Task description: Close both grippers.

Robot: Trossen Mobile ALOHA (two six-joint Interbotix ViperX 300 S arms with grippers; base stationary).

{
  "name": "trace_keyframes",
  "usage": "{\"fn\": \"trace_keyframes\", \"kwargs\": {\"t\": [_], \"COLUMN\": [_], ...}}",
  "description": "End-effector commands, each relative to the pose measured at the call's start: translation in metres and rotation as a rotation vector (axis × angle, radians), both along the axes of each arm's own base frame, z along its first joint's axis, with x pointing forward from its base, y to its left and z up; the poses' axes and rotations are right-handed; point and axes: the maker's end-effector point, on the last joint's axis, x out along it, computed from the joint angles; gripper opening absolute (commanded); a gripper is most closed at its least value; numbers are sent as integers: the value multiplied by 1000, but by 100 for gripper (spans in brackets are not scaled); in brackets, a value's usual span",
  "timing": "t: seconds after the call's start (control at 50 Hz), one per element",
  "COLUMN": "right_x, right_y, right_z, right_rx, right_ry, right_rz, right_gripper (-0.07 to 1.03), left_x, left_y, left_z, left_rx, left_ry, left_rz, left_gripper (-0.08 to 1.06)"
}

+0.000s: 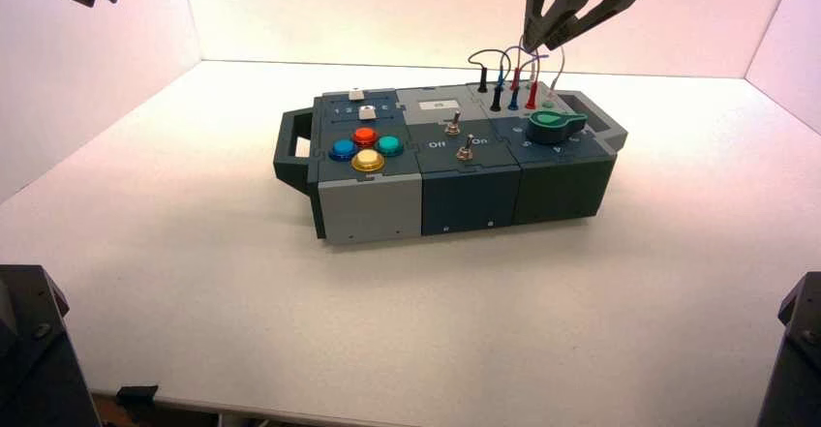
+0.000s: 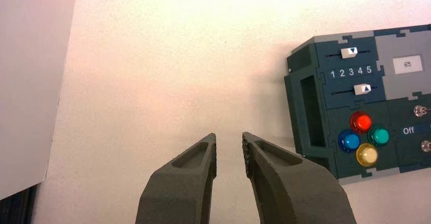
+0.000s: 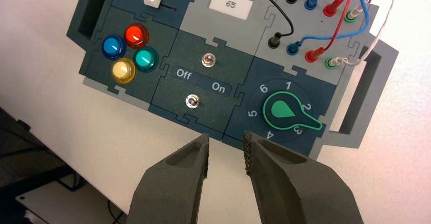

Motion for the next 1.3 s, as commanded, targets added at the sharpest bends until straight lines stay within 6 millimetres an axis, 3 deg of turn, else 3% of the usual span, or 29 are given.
{"fn": "trace_keyframes", "kwargs": {"t": [0.02, 0.44, 0.48, 0.56, 0.62, 1.3], "right_x": [8, 9, 9, 9, 9, 11], "right_y": [4, 4, 4, 3, 3, 2], "right_z": [13, 13, 13, 13, 13, 12], "right_rx": [19, 17, 15, 12, 9, 3], "right_ry": [-37, -36, -38, -40, -44, -52], "right_rz": [-1, -1, 3, 6, 8, 4], "right_gripper": [38, 37, 34, 13, -3, -3], "left_x": [8, 7, 7, 6, 6, 0], "left_y": [-1, -1, -1, -3, -4, -7], "left_z": [13, 11, 10, 9, 9, 9], "left_rx": [5, 7, 7, 11, 18, -4], "left_ry": [-40, -36, -36, -35, -36, -33], "left_rz": [-10, -10, -13, -24, -41, -27], "left_gripper": [30, 29, 21, -4, -3, -3]}}
